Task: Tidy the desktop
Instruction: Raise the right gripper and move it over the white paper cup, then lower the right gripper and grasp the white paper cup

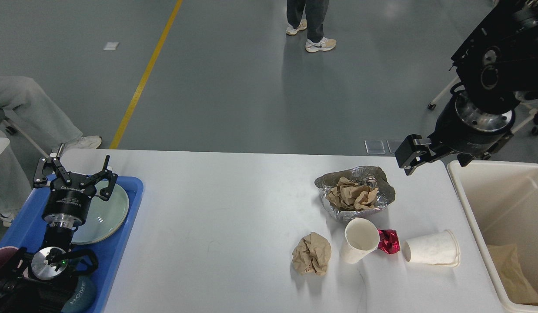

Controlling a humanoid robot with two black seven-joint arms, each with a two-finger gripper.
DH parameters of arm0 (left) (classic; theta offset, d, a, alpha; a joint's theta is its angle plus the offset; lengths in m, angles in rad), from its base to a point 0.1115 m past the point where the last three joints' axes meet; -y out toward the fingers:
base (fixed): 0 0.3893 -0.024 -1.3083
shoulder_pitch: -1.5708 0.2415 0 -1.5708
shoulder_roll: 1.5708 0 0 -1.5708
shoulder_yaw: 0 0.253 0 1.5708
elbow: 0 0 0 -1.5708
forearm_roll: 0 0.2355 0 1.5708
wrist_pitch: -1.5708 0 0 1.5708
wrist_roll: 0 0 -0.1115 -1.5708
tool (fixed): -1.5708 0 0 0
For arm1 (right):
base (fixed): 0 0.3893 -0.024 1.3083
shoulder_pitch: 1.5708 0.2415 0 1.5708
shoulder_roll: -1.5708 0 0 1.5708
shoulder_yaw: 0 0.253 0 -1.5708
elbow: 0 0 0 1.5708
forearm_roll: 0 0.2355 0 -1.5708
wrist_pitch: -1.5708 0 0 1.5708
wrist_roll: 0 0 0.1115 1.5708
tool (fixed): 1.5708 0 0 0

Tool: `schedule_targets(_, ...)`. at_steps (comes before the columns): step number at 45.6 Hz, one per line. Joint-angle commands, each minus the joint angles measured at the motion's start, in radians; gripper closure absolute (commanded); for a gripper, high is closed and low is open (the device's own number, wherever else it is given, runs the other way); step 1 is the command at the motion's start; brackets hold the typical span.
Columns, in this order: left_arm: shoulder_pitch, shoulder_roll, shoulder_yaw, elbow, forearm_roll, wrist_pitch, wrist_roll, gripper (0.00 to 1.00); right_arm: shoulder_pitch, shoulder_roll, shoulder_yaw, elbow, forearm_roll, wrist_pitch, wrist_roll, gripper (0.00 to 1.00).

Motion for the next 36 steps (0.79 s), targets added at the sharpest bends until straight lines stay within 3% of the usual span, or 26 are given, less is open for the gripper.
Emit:
schedule_targets(1, -0.001, -0.001, 0.000, -0.001, 0.000, -0.002, 0.000, 0.04, 0.001, 0.022, -0.006, -0.007, 0.001, 0.005, -0.003, 0.00)
schedule_targets(13, -0.001, -0.001, 0.000, -0.001, 0.000, -0.002, 0.000, 0.04, -0.137, 0.058, 0.063, -0.004, 0.003, -0.021, -0.006, 0.00)
schedule_targets(20, -0.001, -0.001, 0.000, -0.001, 0.002, -0.002, 0.000, 0.04, -0.307, 0.076, 0.142, -0.027, -0.013, -0.149, -0.017, 0.00)
schedule_targets(26, -0.001, -0.001, 0.000, -0.003, 0.002, -0.002, 0.000, 0.04, -0.468, 0.125, 0.142, -0.099, -0.014, -0.251, -0.017, 0.00)
schedule_targets(36, -0.001, -0.001, 0.000, -0.003, 0.000, -0.002, 0.000, 0.04, -0.632, 0.156, 0.146, -0.245, 0.002, -0.292, -0.017, 0.00)
